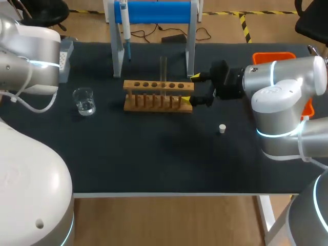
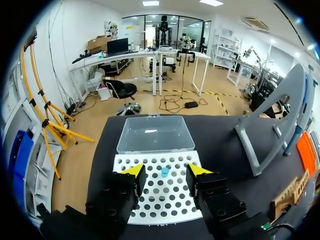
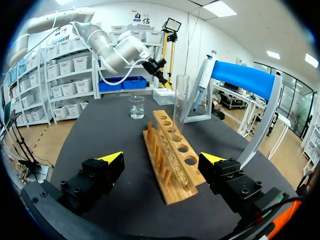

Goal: Invert the test tube, pick up the pipette, mount the tip to pipette, aspirate from beaker and dispense into the tube, eject the tip, return the pipette, and cap with the stopper.

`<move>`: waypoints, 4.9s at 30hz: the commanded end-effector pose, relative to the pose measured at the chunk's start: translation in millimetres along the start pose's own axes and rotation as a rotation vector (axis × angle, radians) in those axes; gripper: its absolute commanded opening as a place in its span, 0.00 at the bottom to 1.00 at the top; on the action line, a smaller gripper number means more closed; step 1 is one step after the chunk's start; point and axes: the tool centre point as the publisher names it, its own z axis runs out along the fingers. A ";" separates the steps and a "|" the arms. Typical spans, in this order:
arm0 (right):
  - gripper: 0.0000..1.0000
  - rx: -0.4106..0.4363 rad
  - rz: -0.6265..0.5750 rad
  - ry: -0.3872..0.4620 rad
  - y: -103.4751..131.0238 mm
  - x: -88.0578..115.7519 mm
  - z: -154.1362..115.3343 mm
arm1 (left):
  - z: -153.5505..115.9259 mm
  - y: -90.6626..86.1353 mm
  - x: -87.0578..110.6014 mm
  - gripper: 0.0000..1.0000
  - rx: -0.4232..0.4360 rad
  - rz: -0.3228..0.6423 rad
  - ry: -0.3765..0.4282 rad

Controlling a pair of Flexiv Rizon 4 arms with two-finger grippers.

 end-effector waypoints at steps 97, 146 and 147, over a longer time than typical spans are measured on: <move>1.00 0.000 0.000 0.001 -0.2 0.0 -0.3 | 26.4 5.0 0.3 0.17 -0.051 0.021 -0.009; 1.00 0.000 0.000 0.001 -0.2 0.0 -0.3 | -14.1 -16.8 0.6 0.00 0.001 0.045 -0.075; 1.00 0.000 0.000 0.001 -0.2 0.0 -0.3 | -16.4 -18.2 0.9 0.00 0.004 0.048 -0.078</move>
